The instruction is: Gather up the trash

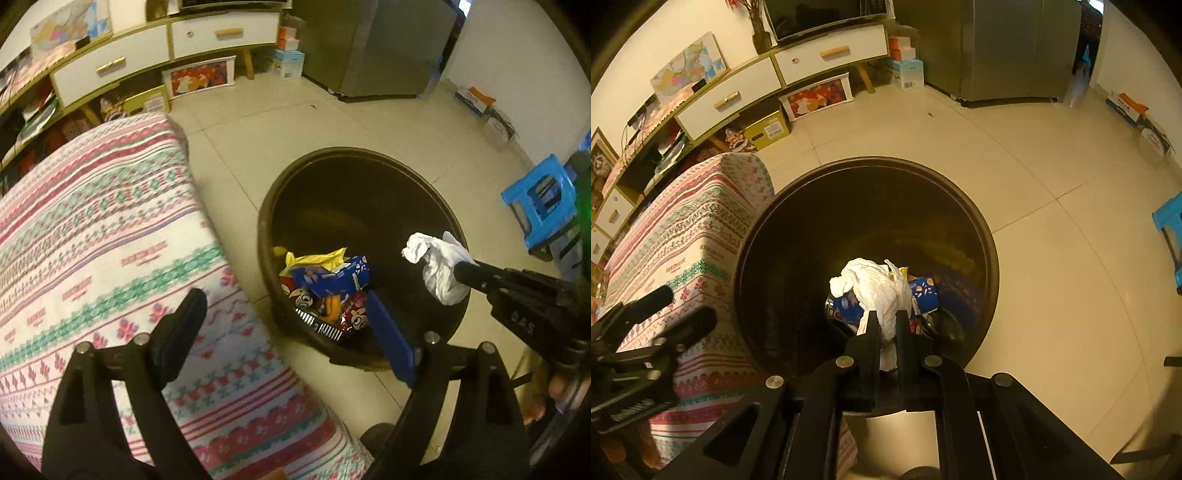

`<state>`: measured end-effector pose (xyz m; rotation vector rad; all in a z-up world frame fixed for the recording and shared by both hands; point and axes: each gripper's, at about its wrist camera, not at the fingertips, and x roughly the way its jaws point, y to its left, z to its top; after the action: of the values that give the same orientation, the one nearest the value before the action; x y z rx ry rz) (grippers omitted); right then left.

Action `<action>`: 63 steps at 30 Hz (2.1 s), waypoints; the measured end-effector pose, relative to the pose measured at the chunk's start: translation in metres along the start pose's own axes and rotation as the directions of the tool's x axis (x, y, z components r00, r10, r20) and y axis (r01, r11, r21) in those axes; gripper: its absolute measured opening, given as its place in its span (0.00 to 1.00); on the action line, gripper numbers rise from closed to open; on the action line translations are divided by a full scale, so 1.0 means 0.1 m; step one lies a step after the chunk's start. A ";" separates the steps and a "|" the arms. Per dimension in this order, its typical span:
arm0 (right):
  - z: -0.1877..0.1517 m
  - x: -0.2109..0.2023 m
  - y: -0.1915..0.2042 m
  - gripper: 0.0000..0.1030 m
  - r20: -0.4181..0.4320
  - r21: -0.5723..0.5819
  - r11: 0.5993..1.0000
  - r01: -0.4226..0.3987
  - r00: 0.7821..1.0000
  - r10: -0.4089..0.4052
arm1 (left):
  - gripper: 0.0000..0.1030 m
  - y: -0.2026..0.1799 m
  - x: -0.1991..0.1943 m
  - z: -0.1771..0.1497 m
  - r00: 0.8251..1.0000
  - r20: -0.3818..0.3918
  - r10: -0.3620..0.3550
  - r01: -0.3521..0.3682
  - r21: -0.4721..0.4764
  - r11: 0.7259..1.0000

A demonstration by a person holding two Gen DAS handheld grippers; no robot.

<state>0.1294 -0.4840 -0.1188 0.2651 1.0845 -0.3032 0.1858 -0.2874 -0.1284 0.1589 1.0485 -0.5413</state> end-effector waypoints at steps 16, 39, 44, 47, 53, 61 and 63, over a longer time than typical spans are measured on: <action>-0.23 -0.64 0.98 0.83 0.013 -0.193 0.981 -0.006 1.000 0.008 | 0.96 0.87 -1.12 -0.81 0.981 0.043 0.189 -0.177 -0.195 0.965; -1.39 -1.81 2.26 0.99 0.359 -0.537 0.843 -0.038 0.894 0.269 | 1.00 1.41 -2.51 -2.01 0.838 0.205 0.506 -0.381 -0.446 0.810; -1.36 -1.79 2.24 0.99 0.353 -0.525 0.850 -0.050 0.895 0.271 | 1.00 1.38 -2.50 -2.05 0.838 0.206 0.505 -0.386 -0.429 0.816; -1.37 -1.77 2.21 0.99 0.348 -0.515 0.856 -0.052 0.900 0.264 | 1.00 1.38 -2.49 -2.05 0.845 0.200 0.497 -0.383 -0.424 0.821; -1.36 -1.75 2.19 0.99 0.344 -0.507 0.860 -0.052 0.903 0.257 | 1.00 1.37 -2.47 -2.06 0.853 0.195 0.485 -0.372 -0.424 0.826; -1.37 -1.75 2.18 0.99 0.346 -0.504 0.862 -0.049 0.904 0.253 | 1.00 1.34 -2.47 -2.06 0.856 0.197 0.479 -0.369 -0.416 0.831; -1.37 -1.75 2.17 0.99 0.346 -0.502 0.863 -0.048 0.904 0.252 | 1.00 1.34 -2.47 -2.06 0.856 0.196 0.479 -0.369 -0.417 0.831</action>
<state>0.0214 -0.2141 -0.0096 -0.1610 0.6909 0.0681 -0.0027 -0.0093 -0.0372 -0.0199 0.7694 0.0518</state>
